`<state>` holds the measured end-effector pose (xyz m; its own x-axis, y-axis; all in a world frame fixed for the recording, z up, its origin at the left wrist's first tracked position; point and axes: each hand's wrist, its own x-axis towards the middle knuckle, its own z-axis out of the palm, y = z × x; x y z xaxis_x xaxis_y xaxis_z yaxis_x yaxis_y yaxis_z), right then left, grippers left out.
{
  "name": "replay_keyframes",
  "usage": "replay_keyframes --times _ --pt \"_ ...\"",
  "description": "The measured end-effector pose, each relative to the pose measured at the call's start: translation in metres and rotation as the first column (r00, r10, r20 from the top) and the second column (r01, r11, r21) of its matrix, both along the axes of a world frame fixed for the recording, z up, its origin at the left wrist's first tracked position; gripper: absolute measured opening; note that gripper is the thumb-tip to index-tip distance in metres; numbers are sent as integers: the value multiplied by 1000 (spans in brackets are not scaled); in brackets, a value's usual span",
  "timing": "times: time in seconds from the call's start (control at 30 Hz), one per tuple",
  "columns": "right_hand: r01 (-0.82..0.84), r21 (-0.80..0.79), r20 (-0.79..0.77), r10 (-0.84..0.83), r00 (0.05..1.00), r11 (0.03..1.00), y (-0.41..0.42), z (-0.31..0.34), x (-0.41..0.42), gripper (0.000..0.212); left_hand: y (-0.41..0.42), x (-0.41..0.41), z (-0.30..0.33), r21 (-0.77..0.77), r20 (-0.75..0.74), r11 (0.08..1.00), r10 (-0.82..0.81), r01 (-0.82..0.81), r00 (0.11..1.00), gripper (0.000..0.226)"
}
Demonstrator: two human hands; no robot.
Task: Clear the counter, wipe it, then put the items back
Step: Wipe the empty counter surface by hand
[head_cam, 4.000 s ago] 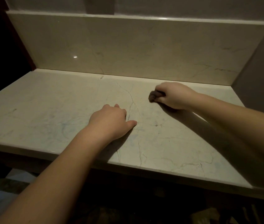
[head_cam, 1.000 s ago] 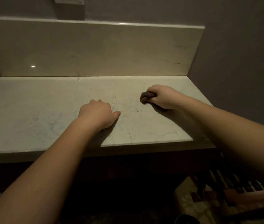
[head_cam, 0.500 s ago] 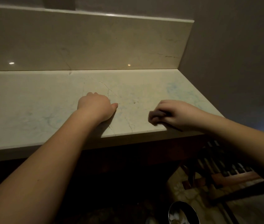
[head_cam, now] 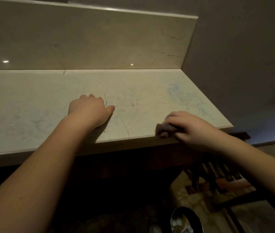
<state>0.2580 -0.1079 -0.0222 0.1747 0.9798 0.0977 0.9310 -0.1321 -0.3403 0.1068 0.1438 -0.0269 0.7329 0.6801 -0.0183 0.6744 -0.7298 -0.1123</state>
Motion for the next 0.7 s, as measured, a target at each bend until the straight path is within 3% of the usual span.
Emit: replay_keyframes --times 0.2,0.37,0.53,0.7 --pt "70 20 44 -71 997 997 42 2 24 13 -2 3 6 -44 -10 998 32 -32 999 56" --pt "114 -1 80 -114 990 993 67 4 35 16 -7 11 11 -163 37 982 103 -96 994 47" --pt "-34 5 80 33 996 999 -2 -3 31 26 -39 21 7 -216 181 974 -21 61 983 44" --pt "47 6 147 -47 988 999 31 -1 70 13 -67 46 6 -233 186 968 -55 98 981 43"
